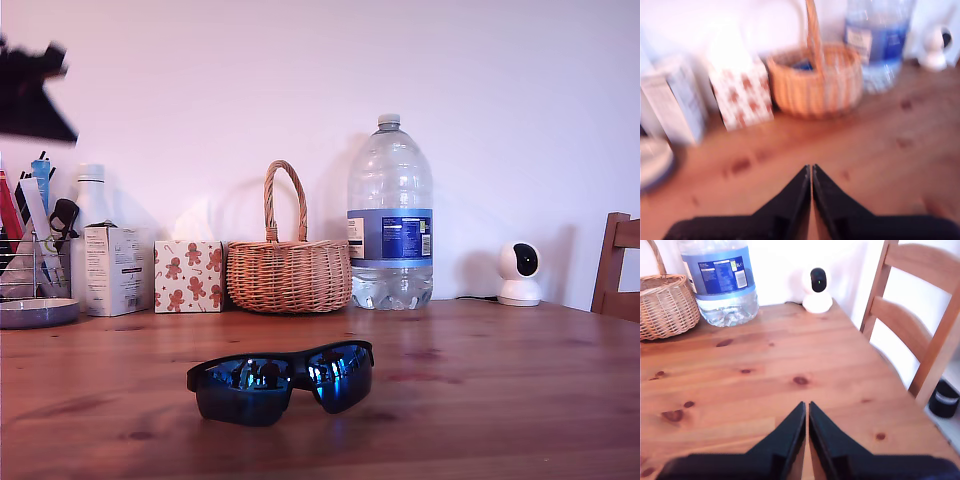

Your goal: Pick up the sunglasses and close them, then place them back on the table

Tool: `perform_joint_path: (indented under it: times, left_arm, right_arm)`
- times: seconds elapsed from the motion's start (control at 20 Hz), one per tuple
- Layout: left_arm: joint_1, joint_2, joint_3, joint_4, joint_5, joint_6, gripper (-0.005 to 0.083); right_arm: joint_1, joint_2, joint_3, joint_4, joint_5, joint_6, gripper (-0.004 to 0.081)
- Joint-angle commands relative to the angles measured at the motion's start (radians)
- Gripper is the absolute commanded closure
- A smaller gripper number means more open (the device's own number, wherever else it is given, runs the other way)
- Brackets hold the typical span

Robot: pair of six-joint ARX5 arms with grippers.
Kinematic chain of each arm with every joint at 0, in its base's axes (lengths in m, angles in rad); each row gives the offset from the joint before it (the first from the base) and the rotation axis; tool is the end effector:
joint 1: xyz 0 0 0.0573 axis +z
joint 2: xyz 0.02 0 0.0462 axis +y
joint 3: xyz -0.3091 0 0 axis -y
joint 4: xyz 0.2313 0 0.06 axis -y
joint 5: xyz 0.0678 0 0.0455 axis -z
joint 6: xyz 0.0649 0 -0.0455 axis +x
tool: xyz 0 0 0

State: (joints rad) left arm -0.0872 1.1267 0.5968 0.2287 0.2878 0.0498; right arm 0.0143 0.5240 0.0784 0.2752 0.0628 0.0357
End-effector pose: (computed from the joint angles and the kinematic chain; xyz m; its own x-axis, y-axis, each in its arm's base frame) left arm 0.2388 -0.0394 0.2789 0.8875 -0.3625 -0.2845 0.3678 0.9292 -0.0366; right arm 0.1176 -0.0024 0.1901 0.9844 -0.0487 -0.1692 0.0536 0.9983 0.0245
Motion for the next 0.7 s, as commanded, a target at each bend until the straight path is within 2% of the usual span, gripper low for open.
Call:
perform_joint_path:
  times: [0.0, 0.35, 0.65]
  left_arm:
    - [0.000, -0.064, -0.087, 0.051, 0.003, -0.023, 0.0792]
    - [0.000, -0.309, -0.328, 0.121, -0.008, -0.043, 0.0792]
    - [0.000, -0.519, -0.444, 0.114, -0.008, -0.104, 0.0792]
  right_arm:
    - [-0.005, -0.042, -0.011, 0.011, 0.003, -0.014, 0.0780]
    - [-0.003, -0.249, -0.011, -0.095, -0.003, -0.018, 0.0780]
    - [-0.001, -0.449, -0.011, -0.218, -0.011, -0.018, 0.0780]
